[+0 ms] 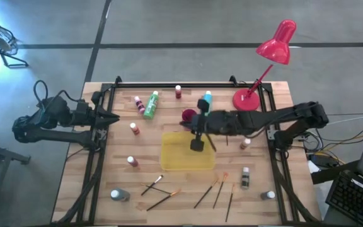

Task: Pick & Place Paint Supplies
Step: Put the gold paint brush into the pink cup

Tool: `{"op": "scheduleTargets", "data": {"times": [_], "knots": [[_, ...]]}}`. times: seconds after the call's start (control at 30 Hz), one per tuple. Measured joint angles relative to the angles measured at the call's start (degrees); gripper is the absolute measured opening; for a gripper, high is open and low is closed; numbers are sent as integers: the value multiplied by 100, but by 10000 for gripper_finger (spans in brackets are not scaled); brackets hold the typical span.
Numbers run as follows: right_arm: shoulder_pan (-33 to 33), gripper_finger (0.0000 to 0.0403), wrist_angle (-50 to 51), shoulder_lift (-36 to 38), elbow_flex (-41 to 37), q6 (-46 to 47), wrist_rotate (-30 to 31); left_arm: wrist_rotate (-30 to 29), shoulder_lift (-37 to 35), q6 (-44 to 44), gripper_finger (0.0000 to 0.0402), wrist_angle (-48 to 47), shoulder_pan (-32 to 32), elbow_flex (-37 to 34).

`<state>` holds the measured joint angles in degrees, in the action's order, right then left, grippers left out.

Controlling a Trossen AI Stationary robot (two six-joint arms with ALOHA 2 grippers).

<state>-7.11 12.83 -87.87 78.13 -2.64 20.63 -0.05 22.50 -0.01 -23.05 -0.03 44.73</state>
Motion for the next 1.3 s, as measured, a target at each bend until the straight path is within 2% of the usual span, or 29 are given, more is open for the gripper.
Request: {"op": "scheduleTargets", "data": {"times": [0.07, 0.23, 0.43, 0.53, 0.73, 1.3], "knots": [[134, 8, -251, 81, -80, -110, -132, 0, 0, 2, 46, 2, 0, 0], [507, 8, -1318, 353, -551, -259, -906, 1, -1, 1, 46, 1, 0, 0], [979, 8, -2572, 522, -1339, -288, -1299, 0, -2, 0, 46, 2, 2, 0], [1264, 8, -3433, 532, -1819, -72, -1780, 0, 0, 1, 46, 2, 2, 0], [1672, 8, -4281, 577, -2519, 152, -1767, 0, -1, 1, 46, 2, 2, 0], [2082, 8, -4522, 414, -2949, 366, -1812, 1, -1, 2, 46, 2, 1, 0]]}}
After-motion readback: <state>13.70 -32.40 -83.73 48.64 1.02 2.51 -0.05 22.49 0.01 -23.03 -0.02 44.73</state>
